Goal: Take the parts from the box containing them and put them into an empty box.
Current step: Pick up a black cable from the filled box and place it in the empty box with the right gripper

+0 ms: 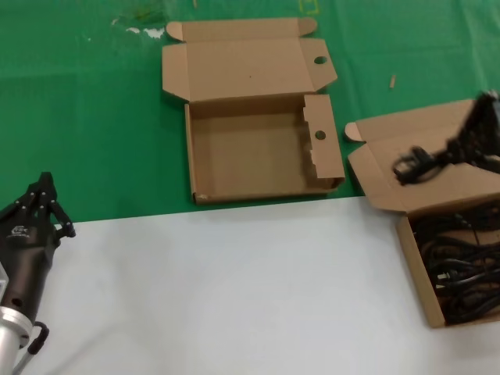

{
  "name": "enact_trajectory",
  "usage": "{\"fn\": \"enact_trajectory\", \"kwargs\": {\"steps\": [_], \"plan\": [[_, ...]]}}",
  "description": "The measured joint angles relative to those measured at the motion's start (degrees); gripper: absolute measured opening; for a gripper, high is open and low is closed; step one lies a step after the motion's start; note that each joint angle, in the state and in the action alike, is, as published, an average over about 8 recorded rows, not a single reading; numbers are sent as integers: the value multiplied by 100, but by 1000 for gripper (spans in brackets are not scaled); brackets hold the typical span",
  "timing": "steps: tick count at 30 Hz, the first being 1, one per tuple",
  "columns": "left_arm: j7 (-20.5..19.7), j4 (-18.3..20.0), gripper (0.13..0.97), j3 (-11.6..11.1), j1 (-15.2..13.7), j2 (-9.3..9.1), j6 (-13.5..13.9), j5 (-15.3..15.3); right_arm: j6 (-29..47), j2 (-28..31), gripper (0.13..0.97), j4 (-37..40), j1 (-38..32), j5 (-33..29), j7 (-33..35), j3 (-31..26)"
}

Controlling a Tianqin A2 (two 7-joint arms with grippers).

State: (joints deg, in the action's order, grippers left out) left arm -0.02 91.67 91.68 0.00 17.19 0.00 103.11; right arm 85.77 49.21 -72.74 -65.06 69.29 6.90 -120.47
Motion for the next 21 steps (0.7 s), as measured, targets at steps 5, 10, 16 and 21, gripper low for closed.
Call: {"fn": "enact_trajectory", "kwargs": {"steps": [5, 10, 16, 21], "plan": [[0, 0, 140, 0, 0, 0, 0, 0, -108, -502, 147, 22, -396, -120, -279, -95], [0, 0, 140, 0, 0, 0, 0, 0, -499, -1158, 147, 402, -664, -286, -465, -233], [0, 0, 140, 0, 0, 0, 0, 0, -1045, -1895, 147, 1106, -784, -379, -500, -381], [0, 0, 140, 0, 0, 0, 0, 0, -1437, -2431, 147, 1703, -799, -377, -513, -474]]}}
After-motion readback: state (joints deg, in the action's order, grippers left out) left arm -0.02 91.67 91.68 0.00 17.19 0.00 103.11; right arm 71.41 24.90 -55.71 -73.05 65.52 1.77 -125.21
